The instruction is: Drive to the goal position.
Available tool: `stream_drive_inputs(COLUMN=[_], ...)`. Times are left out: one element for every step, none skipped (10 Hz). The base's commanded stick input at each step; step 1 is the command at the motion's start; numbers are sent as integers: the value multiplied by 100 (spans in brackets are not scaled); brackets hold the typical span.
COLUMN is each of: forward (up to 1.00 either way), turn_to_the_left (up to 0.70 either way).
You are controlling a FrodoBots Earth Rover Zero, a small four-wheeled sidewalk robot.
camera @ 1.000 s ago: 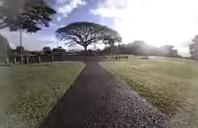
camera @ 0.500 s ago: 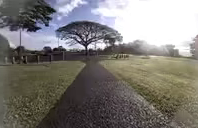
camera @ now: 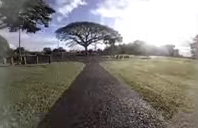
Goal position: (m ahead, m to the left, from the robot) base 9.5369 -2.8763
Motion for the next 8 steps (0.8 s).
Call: stream_drive_inputs(forward=[45,45,45,45,45,45,45,45], turn_to_the_left=[0,0,0,22,27,27,11,0])
